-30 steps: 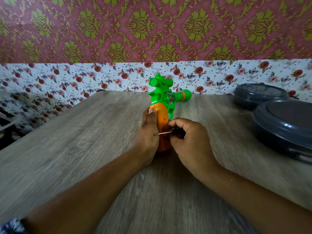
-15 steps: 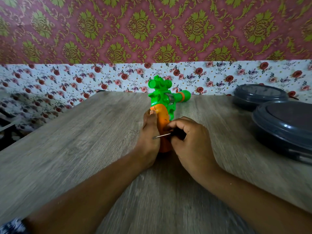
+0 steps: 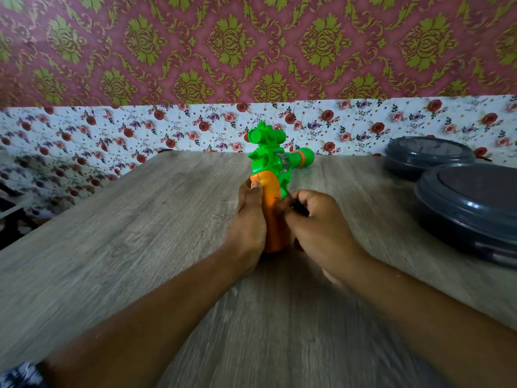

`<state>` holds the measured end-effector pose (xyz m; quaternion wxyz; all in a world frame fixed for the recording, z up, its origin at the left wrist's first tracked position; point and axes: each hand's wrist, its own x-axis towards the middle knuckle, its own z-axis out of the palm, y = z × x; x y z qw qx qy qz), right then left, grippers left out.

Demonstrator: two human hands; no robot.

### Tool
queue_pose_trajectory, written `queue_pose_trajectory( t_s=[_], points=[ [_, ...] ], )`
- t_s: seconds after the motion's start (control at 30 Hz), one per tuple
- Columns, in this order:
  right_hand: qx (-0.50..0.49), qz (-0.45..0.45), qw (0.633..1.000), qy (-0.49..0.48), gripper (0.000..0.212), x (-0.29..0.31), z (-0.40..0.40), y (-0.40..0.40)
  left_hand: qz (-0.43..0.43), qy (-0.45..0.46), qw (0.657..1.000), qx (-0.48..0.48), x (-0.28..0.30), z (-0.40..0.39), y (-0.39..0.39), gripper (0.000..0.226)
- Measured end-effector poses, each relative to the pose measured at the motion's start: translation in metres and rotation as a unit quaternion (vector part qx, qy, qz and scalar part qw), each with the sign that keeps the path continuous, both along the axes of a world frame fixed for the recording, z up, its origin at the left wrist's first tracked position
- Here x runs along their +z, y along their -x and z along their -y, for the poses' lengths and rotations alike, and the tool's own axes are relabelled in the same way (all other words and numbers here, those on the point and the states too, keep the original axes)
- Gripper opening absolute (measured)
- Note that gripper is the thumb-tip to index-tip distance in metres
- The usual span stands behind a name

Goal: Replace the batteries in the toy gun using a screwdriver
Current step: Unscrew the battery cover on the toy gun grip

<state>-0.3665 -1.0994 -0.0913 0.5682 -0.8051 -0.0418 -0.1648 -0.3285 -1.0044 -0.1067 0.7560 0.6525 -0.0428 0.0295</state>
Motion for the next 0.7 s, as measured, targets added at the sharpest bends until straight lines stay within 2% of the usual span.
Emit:
queue_pose_trajectory(
  t_s=[0.07,0.13,0.2,0.3,0.53,0.6,0.7],
  points=[
    [-0.007,-0.040,0.999,0.010,0.014,0.011,0.015,-0.002,-0.010,0.023,0.999,-0.022,0.001,0.000,0.000,0.047],
    [-0.006,-0.106,0.992,0.069,0.013,0.021,0.037,-0.005,-0.020,0.050,0.997,-0.046,0.002,-0.001,-0.002,0.050],
    [-0.020,-0.178,0.973,0.143,0.009,0.024,0.060,-0.007,-0.022,0.065,0.996,-0.055,0.001,-0.002,-0.003,0.053],
    [-0.051,-0.258,0.951,0.161,0.014,0.021,0.081,-0.010,-0.025,0.076,0.995,-0.067,-0.001,-0.004,-0.003,0.056],
    [-0.051,-0.267,0.942,0.198,0.015,0.018,0.085,-0.016,0.010,0.065,0.995,-0.069,0.001,-0.002,-0.004,0.025],
    [-0.042,-0.269,0.943,0.191,0.014,0.018,0.086,-0.016,0.015,0.057,0.996,-0.063,0.000,-0.002,-0.005,0.026],
    [-0.055,-0.240,0.961,0.127,0.020,0.017,0.090,-0.018,0.032,0.024,0.997,-0.061,-0.004,-0.004,-0.008,0.037]
  ],
)
